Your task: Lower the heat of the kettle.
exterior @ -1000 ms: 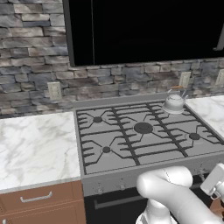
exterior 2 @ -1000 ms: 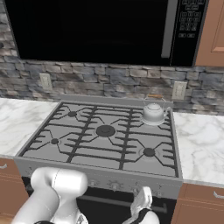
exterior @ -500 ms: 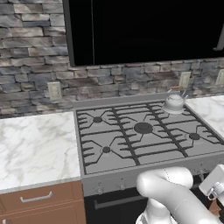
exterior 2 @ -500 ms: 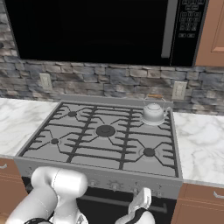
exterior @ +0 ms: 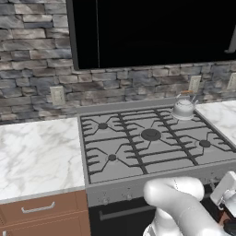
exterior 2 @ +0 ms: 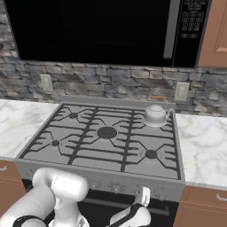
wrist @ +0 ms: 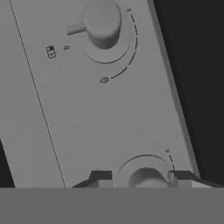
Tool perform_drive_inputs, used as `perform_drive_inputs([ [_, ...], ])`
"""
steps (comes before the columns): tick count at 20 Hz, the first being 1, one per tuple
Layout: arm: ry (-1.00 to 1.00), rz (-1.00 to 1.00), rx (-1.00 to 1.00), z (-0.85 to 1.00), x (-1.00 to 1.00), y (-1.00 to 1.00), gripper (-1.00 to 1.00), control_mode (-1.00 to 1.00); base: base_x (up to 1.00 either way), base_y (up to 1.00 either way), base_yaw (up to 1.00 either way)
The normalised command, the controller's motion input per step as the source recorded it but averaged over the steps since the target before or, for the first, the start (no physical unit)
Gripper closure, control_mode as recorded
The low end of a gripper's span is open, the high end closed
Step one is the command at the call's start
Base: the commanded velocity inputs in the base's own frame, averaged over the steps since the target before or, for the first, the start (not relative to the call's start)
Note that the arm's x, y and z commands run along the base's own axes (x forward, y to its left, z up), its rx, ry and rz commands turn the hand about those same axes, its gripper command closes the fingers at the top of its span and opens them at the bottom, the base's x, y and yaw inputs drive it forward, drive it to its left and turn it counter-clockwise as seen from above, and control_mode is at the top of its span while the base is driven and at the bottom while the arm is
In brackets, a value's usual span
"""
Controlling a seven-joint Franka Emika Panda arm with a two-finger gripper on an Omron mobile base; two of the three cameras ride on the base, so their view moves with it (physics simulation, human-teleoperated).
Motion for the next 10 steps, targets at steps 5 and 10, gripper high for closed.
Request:
perform_drive_inputs([
  [5, 0.08, 0.0, 0.0, 0.26, -0.16, 0.62, 1.0, -1.0, 0.0, 0.0, 0.0],
  [10, 0.07, 0.0, 0.0, 0.22, -0.25, 0.5, 1.0, -1.0, 0.0, 0.0, 0.0],
])
